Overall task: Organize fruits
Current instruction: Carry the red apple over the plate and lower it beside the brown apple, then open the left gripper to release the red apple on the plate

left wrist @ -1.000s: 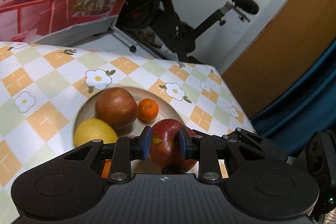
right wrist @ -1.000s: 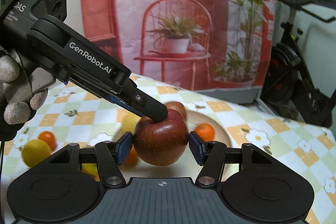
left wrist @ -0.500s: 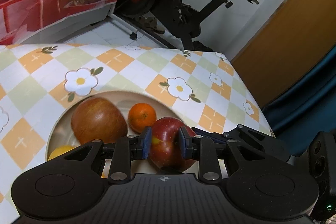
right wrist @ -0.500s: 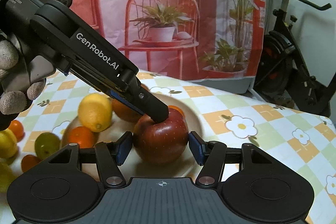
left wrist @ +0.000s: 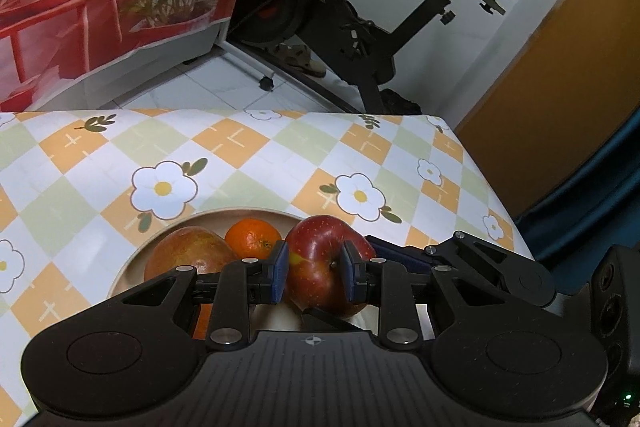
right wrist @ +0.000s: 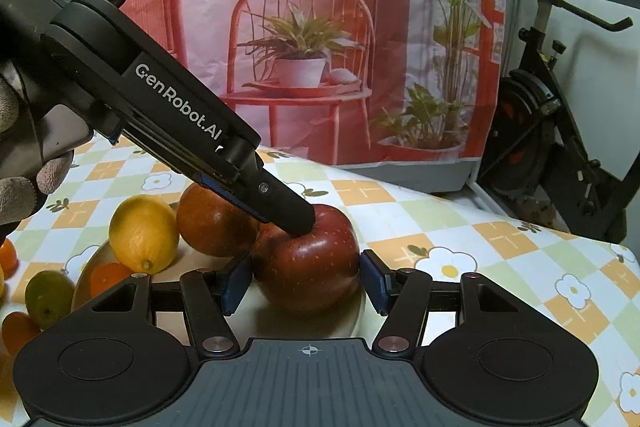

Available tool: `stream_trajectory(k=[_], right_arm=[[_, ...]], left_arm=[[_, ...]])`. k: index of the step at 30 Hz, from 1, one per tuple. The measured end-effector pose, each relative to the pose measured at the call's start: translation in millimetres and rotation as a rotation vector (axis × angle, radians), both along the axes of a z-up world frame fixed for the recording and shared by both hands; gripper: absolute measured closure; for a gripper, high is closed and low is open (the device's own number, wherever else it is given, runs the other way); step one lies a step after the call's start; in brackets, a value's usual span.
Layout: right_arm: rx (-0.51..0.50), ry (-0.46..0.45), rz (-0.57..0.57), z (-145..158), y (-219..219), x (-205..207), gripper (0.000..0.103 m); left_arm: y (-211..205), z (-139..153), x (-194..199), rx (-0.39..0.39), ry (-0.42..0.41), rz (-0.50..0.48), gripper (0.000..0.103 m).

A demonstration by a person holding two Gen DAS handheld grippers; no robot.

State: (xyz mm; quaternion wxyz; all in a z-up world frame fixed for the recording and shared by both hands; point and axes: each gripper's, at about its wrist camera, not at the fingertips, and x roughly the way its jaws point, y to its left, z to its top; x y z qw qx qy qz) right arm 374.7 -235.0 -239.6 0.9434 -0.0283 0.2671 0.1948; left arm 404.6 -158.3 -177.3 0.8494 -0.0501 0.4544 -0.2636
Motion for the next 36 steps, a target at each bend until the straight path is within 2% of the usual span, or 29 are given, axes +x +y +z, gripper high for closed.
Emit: stream_trajectory(k=[5, 8, 9, 15, 21, 29, 36], right_arm=[[0.01, 0.007, -0.012, 0, 1, 0, 0.047], [-0.011, 0.019, -0.027, 2, 4, 0, 0.036], [-0.014, 0.02, -0.028, 3, 5, 0, 0.035], [-0.008, 0.031, -0.055, 7, 3, -13, 0.034], [0.044, 0.058, -0.108, 10, -2, -36, 0.032], [0.129, 0.059, -0.18, 10, -2, -84, 0.03], [0.157, 0.027, -0.232, 3, 5, -122, 0.03]], left_arm=[[-2, 0, 0, 0.02, -0.009, 0.009, 0.073], [-5, 1, -1, 0.042, -0.019, 0.001, 0.072], [-6, 2, -2, 0.048, -0.023, 0.0, 0.072], [-6, 4, -6, 0.076, -0.041, 0.015, 0.072], [1, 13, -16, 0.048, -0.064, 0.042, 0.072], [28, 48, -44, 0.035, -0.135, 0.068, 0.072], [75, 62, -76, 0.065, -0.177, 0.128, 0.072]])
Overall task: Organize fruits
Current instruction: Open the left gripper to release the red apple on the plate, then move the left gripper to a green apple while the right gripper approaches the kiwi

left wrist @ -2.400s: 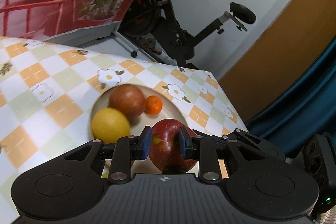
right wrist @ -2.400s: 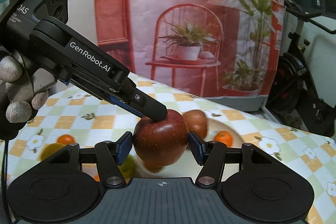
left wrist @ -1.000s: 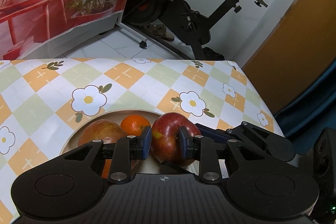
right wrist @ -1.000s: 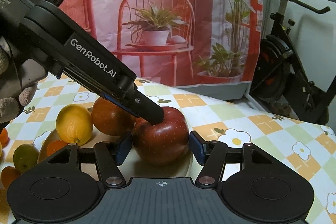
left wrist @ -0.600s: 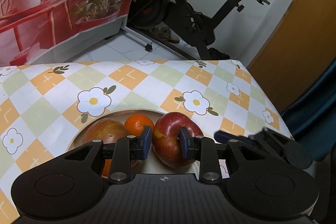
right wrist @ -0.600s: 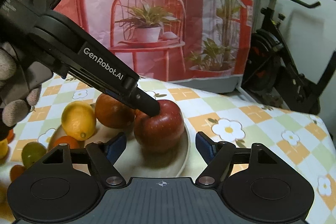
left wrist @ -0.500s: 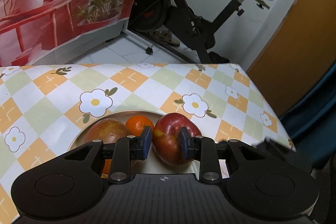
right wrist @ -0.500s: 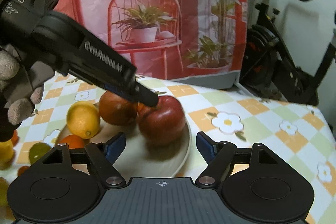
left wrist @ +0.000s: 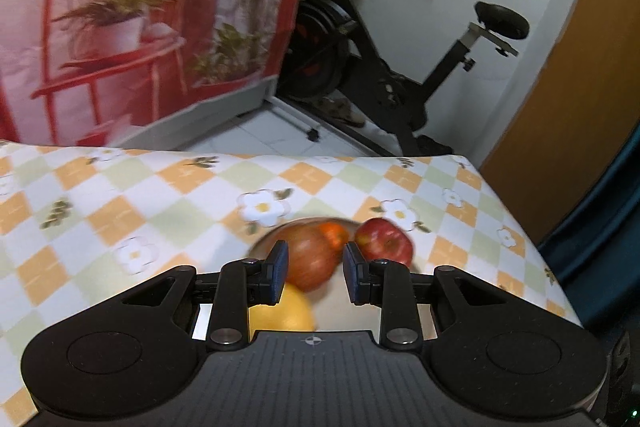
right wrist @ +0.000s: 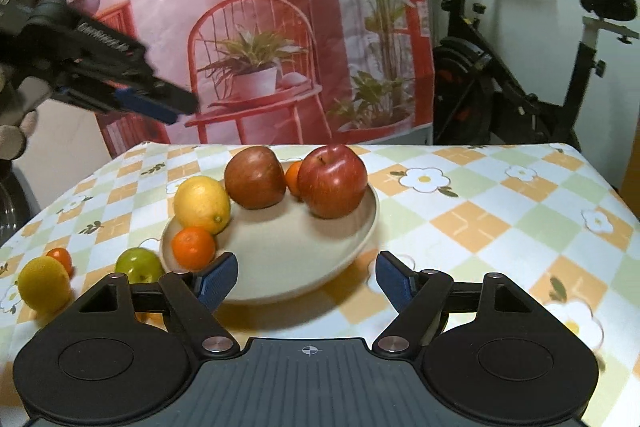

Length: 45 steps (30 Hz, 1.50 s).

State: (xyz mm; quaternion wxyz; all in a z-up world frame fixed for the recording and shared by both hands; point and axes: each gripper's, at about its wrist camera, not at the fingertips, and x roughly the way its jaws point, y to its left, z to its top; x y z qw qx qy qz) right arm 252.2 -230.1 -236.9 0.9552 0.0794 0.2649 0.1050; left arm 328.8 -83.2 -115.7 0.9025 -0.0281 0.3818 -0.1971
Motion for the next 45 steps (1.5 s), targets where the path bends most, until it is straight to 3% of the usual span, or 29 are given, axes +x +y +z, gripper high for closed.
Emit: stream_trajectory(k=[14, 21, 27, 34, 41, 45], right_arm=[[0.02, -0.039, 0.01, 1, 38, -42, 0.027], [-0.031, -0.034, 0.061, -3, 51, -50, 0.027], [-0.012, -0.018, 0.083, -8, 50, -51, 0.027], [-0.069, -0.017, 0.187, -10, 62, -55, 0.027], [-0.045, -0.005, 0.177, -10, 58, -54, 0.03], [-0.031, -0.001, 0.162, -10, 52, -54, 0.037]], left_arm=[[75, -1, -80, 0.066, -0.087, 0.154, 0.068], [92, -15, -115, 0.048, -0.061, 0.186, 0.066], [89, -26, -125, 0.041, -0.05, 0.181, 0.066], [66, -45, -140, 0.022, -0.012, 0.123, 0.066], [63, -51, -146, 0.025, -0.014, 0.115, 0.065], [61, -48, -151, 0.03, -0.03, 0.115, 0.051]])
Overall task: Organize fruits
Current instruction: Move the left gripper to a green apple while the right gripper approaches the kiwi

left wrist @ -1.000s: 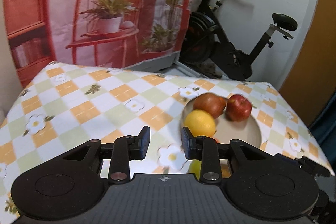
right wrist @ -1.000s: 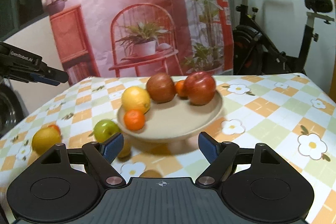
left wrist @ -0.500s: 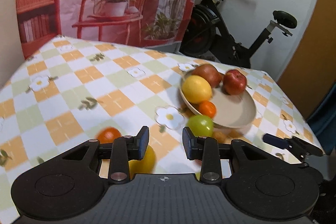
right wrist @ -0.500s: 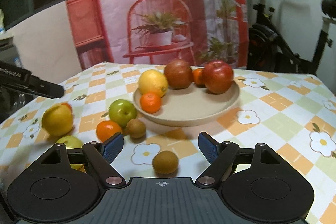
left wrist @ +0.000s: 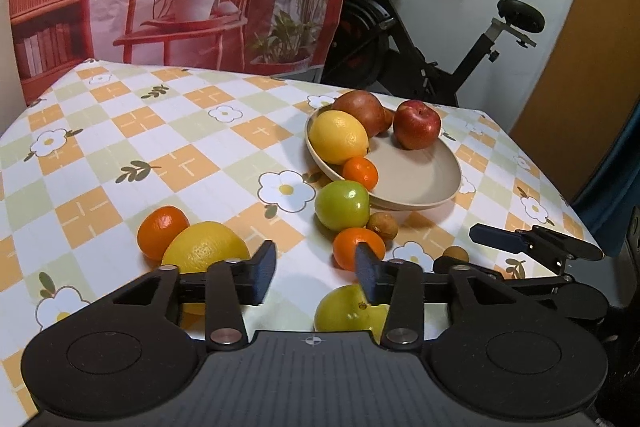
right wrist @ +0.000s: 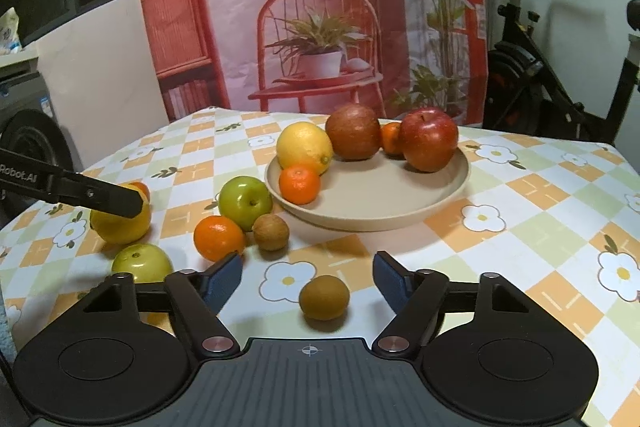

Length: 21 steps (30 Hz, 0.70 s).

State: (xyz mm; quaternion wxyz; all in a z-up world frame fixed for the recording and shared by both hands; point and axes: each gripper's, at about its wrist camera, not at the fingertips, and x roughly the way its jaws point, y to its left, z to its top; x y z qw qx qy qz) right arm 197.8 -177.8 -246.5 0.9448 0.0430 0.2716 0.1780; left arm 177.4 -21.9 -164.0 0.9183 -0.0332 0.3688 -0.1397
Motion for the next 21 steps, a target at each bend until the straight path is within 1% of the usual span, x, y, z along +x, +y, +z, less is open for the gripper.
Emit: stream_trajectory(k=[1, 3, 4, 7, 10, 15, 17, 21], right_arm=[[0.005, 0.005, 0.004, -0.1, -1.2, 0.0, 0.039], [0.007, 0.019, 0.014, -0.3, -2.4, 0.8, 0.046], [0.004, 0.023, 0.018, -0.4, -2.7, 1.0, 0.048], [-0.023, 0.012, 0.009, 0.4, -2.1, -2.7, 0.049], [-0.009, 0.02, 0.004, -0.3, -6.0, -3.6, 0.05], [-0.031, 0.06, 0.039, -4.0, -0.5, 1.3, 0.06], [-0.048, 0.064, 0.043, -4.7, 2.9, 2.1, 0.061], [-0.035, 0.08, 0.026, -6.0, 0.0, 4.5, 0.066]], left_arm=[[-0.4, 0.2, -0.9, 0.004, -0.003, -0.001, 0.05], [-1.5, 1.0, -1.5, 0.004, -0.007, -0.007, 0.05], [-2.0, 1.6, -1.8, 0.005, -0.01, -0.01, 0.05], [-4.7, 3.1, -4.0, 0.018, -0.025, -0.028, 0.05], [-8.6, 3.8, -6.7, 0.038, -0.041, -0.048, 0.05], [-9.7, 2.7, -6.0, 0.029, -0.028, -0.057, 0.05], [-9.5, 1.3, -5.2, 0.024, -0.02, -0.055, 0.05], [-9.2, 1.0, -6.7, 0.023, -0.014, -0.058, 0.05]])
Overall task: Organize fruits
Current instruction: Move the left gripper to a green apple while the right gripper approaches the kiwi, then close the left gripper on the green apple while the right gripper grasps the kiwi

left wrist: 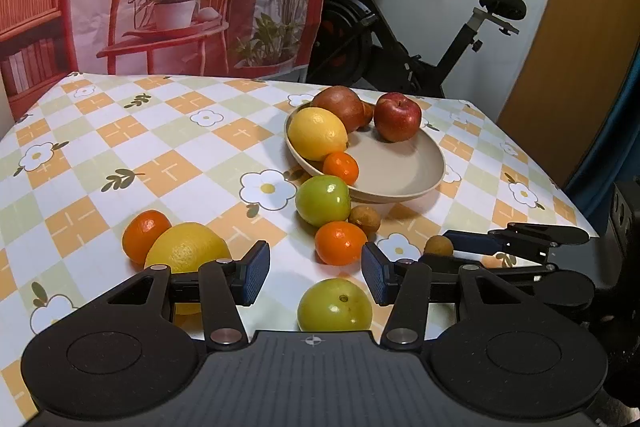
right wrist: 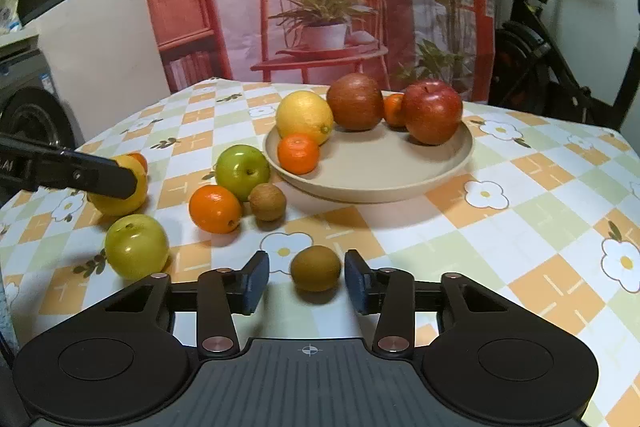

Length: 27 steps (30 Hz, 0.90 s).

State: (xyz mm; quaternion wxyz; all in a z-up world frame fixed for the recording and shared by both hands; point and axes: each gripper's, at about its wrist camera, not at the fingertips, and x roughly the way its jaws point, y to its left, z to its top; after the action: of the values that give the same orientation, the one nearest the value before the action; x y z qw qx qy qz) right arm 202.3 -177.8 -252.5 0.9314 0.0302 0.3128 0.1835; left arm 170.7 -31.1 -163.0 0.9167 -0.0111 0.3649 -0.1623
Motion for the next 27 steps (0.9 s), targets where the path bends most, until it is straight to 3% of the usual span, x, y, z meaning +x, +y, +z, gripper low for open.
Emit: stream_trajectory(k=[8, 27], right_arm=[[-0.009, 0.002, 0.009, -1, 1, 0, 0.077], [0.035, 0.029, 0.009, -1, -5, 3, 0.077]], left_arm=[[-5, -5, -2, 0.003, 0.029, -0.031, 0.05], [-7, -26, 3, -0.011, 0.136, -0.066, 0.046]])
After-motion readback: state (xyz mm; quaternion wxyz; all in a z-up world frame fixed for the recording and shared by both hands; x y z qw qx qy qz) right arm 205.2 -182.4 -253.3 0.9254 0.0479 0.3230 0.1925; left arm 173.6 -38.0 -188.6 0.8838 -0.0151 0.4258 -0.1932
